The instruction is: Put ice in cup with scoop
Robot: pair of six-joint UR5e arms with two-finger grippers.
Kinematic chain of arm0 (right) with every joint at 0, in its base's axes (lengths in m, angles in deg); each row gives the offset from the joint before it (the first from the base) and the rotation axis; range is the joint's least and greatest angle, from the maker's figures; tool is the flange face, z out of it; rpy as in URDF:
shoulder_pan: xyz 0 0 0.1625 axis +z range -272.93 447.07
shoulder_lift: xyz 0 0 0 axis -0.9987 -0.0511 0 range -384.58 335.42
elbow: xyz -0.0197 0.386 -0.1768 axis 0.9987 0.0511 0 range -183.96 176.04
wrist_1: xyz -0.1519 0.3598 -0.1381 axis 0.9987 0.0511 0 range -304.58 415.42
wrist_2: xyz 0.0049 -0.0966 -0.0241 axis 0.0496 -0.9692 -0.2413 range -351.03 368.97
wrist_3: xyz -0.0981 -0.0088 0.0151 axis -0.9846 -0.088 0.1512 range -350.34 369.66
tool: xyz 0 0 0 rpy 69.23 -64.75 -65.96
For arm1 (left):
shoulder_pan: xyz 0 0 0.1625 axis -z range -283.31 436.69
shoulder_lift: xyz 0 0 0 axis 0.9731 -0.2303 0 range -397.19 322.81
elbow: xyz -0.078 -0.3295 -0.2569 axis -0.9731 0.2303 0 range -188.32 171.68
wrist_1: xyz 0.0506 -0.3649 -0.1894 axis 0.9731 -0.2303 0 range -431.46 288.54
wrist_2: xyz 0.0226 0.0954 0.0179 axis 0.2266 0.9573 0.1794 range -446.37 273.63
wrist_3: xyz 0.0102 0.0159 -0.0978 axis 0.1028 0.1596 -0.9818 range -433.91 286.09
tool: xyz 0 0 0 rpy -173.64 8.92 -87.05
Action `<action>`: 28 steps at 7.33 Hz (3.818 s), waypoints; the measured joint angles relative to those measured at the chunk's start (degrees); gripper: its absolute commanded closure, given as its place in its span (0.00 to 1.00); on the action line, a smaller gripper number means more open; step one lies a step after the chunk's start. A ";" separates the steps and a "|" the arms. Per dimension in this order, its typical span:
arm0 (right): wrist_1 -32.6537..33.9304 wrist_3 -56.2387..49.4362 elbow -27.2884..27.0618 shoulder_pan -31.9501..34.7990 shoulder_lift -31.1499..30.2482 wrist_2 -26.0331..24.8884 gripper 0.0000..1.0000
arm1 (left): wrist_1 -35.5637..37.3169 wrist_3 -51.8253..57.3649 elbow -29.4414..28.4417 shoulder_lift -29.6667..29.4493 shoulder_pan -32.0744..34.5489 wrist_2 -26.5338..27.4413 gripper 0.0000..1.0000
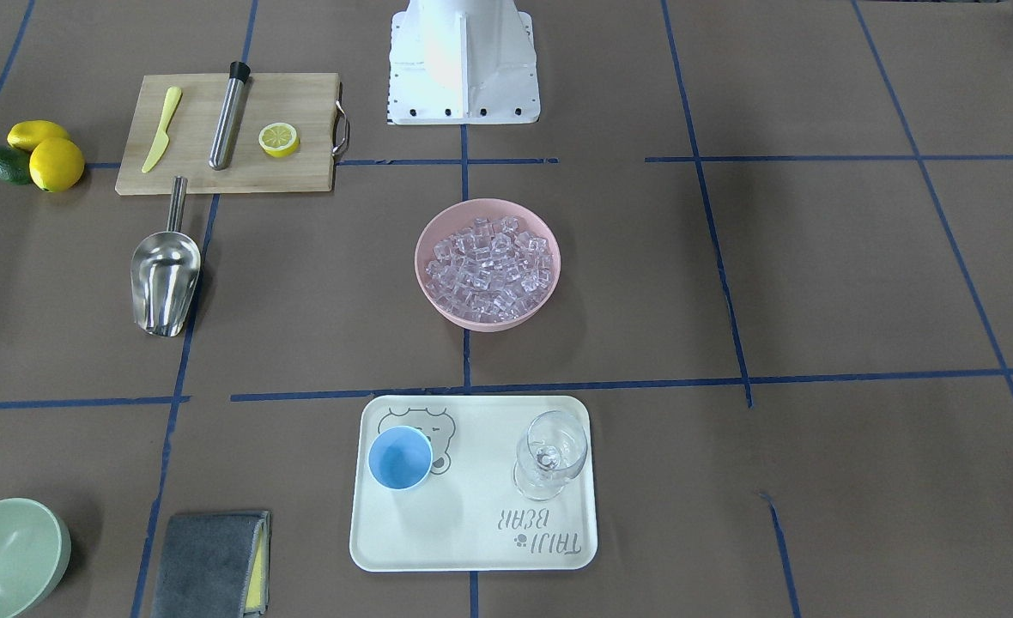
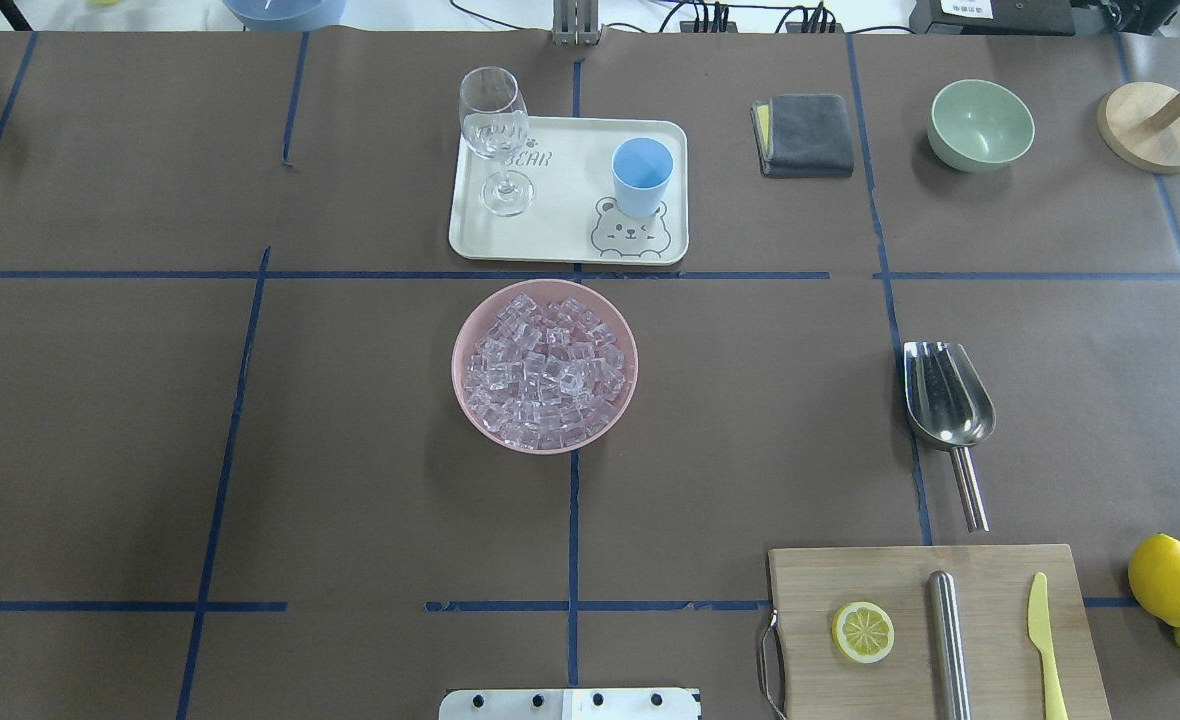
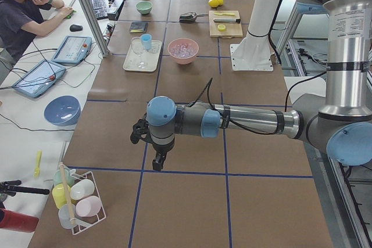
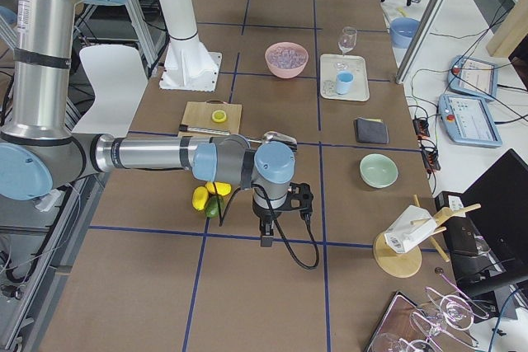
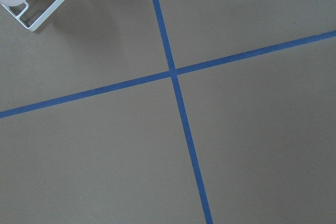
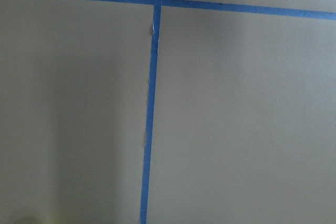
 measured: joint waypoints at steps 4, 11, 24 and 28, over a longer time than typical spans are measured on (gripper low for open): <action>-0.07 0.01 -0.14 -0.56 0.31 0.50 0.00 | -0.69 -0.21 -0.07 -2.29 -0.18 -0.51 0.00; -0.09 0.10 -0.34 -0.65 0.36 0.60 0.00 | -11.96 -0.53 -0.63 -12.74 -10.96 -0.56 0.00; -0.09 0.10 -0.58 -3.33 1.50 1.71 0.00 | -50.47 -2.17 -10.27 -23.29 -44.79 0.06 0.00; -0.17 0.18 -0.66 -3.84 4.60 3.50 0.00 | -56.05 -2.42 -15.19 -27.92 -53.65 8.97 0.00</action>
